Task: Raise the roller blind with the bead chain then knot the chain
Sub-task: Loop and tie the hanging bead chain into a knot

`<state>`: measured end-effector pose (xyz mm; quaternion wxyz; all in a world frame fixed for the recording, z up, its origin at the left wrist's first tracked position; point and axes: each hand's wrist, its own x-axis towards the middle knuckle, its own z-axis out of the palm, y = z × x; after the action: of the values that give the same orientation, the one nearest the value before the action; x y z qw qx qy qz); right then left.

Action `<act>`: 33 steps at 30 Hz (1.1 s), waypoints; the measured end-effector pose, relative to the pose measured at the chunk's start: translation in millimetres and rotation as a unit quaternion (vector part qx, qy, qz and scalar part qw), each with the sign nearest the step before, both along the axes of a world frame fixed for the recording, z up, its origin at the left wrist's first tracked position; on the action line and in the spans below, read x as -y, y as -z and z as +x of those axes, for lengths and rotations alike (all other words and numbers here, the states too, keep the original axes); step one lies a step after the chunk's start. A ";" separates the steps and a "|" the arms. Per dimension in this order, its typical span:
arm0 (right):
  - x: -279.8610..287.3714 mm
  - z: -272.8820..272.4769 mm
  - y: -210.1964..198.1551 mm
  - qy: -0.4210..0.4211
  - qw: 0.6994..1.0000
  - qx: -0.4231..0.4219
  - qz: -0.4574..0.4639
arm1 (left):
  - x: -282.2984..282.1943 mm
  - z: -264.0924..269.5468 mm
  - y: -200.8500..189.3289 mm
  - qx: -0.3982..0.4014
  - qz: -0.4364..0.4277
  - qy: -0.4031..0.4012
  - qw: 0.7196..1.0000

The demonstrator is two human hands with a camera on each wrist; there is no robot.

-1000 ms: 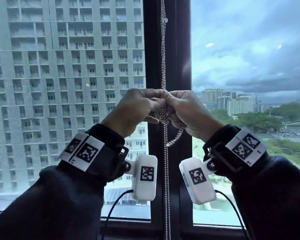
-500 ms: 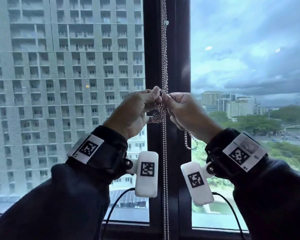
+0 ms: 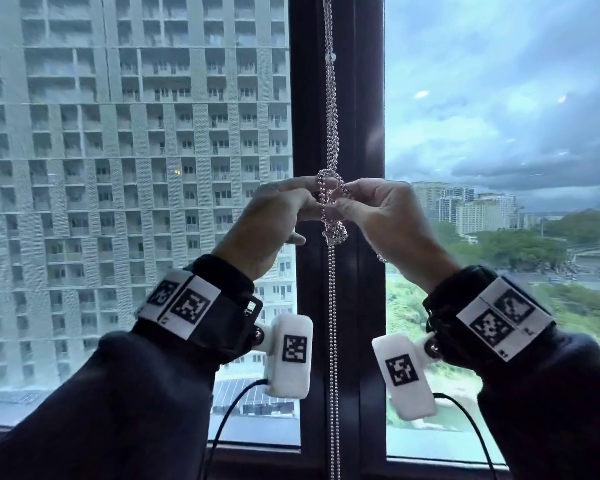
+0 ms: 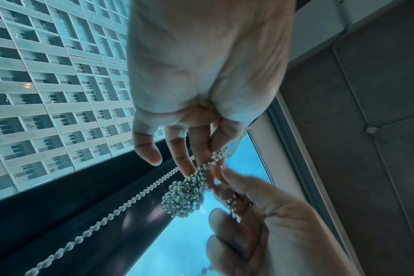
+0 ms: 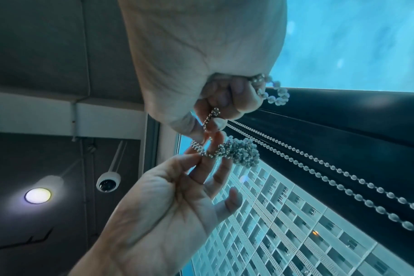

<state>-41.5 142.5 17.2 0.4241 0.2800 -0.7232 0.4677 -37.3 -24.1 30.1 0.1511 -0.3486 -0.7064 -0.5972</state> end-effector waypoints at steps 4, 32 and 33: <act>6.0 -7.0 6.4 0.083 0.991 -0.071 0.081 | -5.5 -10.2 3.4 0.001 0.041 -0.039 0.998; 5.9 -9.0 7.0 0.242 0.964 -0.087 0.067 | -26.1 -13.5 -7.3 0.130 0.113 0.018 0.985; 4.5 -10.7 5.4 0.237 0.967 -0.078 0.051 | -26.0 -13.7 -7.2 0.140 0.125 0.032 0.982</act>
<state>-52.1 138.0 11.8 0.5634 0.1573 -0.7563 0.2930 -51.0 2.0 37.3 0.0741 -0.2624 -0.6289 -0.7281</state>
